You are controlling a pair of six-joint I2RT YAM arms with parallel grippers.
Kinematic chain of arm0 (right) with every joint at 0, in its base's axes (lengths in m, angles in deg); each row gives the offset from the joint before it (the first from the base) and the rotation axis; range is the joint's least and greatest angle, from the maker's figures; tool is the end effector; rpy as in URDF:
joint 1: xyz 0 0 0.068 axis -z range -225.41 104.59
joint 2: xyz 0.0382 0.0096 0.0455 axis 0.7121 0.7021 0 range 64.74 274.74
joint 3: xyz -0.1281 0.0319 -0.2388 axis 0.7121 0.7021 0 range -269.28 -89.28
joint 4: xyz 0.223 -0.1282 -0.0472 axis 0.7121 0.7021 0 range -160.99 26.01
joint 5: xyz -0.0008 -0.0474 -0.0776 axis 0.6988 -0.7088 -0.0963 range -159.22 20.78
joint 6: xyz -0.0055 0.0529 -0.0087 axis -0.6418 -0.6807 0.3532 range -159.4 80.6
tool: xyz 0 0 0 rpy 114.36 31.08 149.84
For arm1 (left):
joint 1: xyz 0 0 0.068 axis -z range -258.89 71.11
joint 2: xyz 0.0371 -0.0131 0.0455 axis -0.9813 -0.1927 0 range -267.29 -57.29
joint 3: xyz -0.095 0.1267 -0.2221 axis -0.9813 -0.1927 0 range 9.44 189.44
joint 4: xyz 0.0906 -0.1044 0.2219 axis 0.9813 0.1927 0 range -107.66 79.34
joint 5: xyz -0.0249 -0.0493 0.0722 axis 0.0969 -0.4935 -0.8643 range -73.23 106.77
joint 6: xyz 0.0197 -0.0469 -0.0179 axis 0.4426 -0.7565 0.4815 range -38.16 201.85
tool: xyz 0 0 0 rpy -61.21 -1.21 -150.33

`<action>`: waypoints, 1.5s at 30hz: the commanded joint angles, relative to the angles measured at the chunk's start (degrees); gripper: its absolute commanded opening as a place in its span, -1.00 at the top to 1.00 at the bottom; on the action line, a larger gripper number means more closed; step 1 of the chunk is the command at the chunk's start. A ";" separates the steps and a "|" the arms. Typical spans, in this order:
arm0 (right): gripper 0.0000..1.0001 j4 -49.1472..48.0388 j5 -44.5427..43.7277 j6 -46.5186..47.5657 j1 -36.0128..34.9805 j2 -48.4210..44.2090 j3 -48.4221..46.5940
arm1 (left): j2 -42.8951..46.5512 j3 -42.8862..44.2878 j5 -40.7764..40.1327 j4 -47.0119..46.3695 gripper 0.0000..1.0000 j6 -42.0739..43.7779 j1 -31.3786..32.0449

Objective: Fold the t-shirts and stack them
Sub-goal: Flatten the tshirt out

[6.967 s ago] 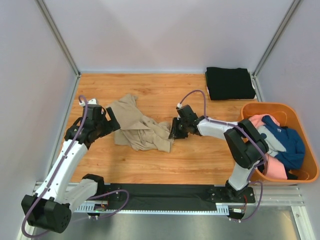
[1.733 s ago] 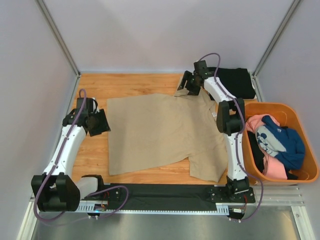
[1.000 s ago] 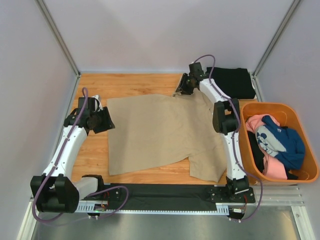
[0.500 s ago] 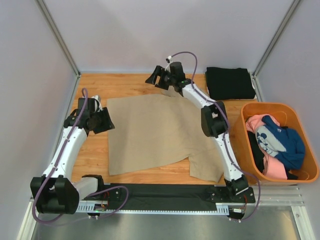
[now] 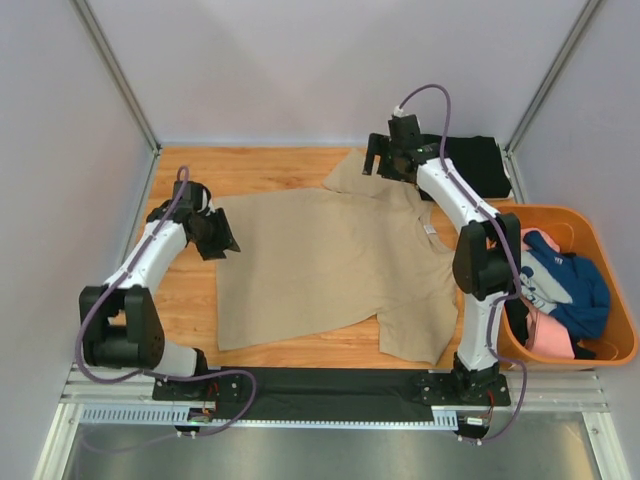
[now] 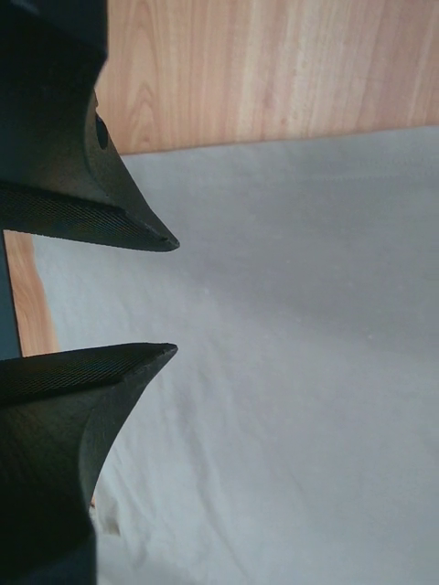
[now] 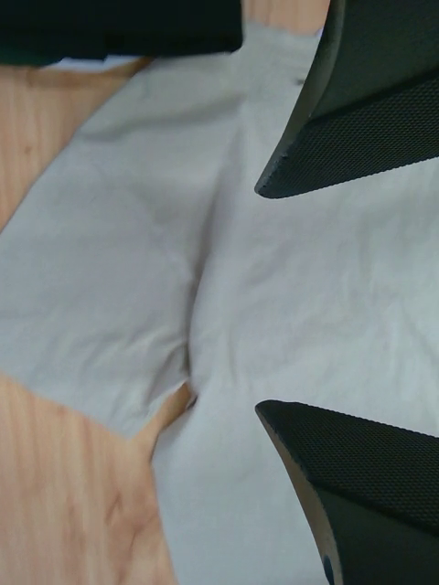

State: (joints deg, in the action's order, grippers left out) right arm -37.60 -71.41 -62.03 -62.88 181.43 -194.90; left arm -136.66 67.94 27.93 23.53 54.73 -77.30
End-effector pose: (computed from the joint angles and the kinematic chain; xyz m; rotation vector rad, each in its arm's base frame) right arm 0.4476 0.1395 0.2845 0.1255 2.3625 0.2979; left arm 0.2723 -0.0145 0.2455 -0.5298 2.6343 -0.4199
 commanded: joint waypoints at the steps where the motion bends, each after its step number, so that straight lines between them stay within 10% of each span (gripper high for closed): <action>1: -0.86 11.68 -11.07 6.37 -1.16 0.73 2.88 | -6.39 3.80 1.24 -3.48 -0.03 -4.61 0.70; 21: -0.87 24.00 -5.54 6.82 0.95 27.62 -24.08 | -44.89 35.17 -12.39 8.55 0.13 -3.21 0.01; 32: -0.88 6.55 9.48 -2.15 4.03 36.86 -36.94 | -68.62 77.88 -7.04 20.07 0.10 0.57 -7.12; 45: -1.00 -6.41 14.33 -3.90 4.91 15.55 -25.44 | -33.77 56.23 -0.96 10.41 -0.15 1.18 -7.82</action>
State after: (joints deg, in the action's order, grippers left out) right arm -38.78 -59.17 -63.63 -57.90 209.80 -223.84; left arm -185.60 127.80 25.22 37.87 54.25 -85.33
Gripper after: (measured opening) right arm 0.997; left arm 0.557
